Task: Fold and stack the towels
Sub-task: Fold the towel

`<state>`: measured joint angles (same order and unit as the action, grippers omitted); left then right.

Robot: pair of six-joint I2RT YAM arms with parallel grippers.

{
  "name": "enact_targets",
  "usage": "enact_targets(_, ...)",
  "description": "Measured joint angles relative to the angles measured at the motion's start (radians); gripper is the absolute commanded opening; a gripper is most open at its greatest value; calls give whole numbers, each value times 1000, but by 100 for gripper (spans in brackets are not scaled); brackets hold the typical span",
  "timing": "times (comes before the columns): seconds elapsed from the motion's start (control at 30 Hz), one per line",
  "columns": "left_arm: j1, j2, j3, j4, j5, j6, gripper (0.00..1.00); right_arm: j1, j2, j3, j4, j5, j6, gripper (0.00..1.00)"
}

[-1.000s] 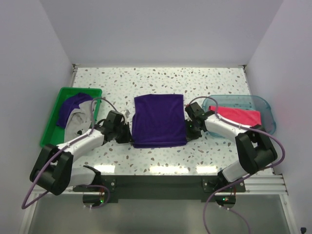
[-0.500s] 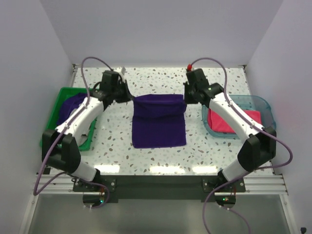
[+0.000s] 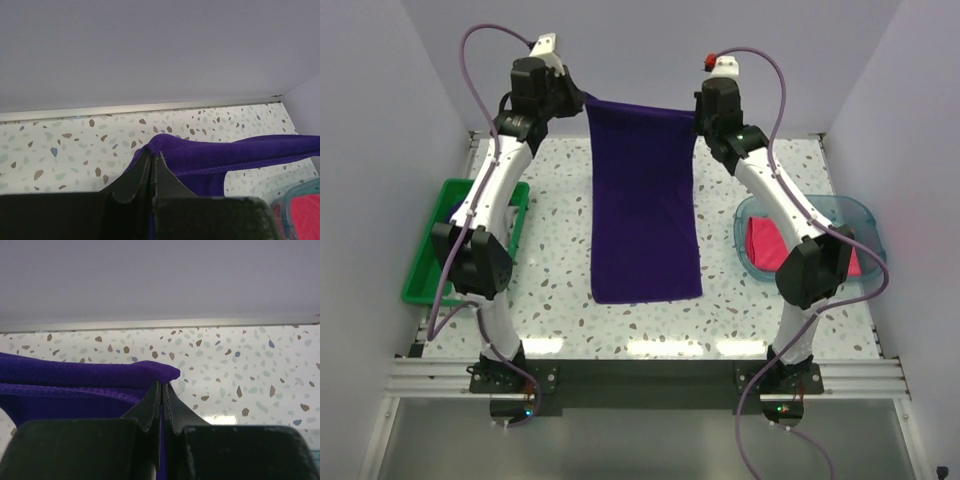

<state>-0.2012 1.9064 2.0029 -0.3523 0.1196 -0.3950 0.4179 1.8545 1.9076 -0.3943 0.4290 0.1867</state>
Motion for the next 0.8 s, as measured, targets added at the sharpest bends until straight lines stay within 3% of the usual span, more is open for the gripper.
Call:
enact_targets(0.4, 25, 97, 5, 19, 63, 31, 3, -11, 63, 26, 25, -5, -76, 0)
enact_targets(0.67, 24, -41, -269, -69, 124, 8, 4, -10, -42, -148, -108, -92, -71, 0)
enact_targets(0.8, 24, -190, -446, -105, 165, -2, 4, -6, -124, -212, -203, -163, -51, 0)
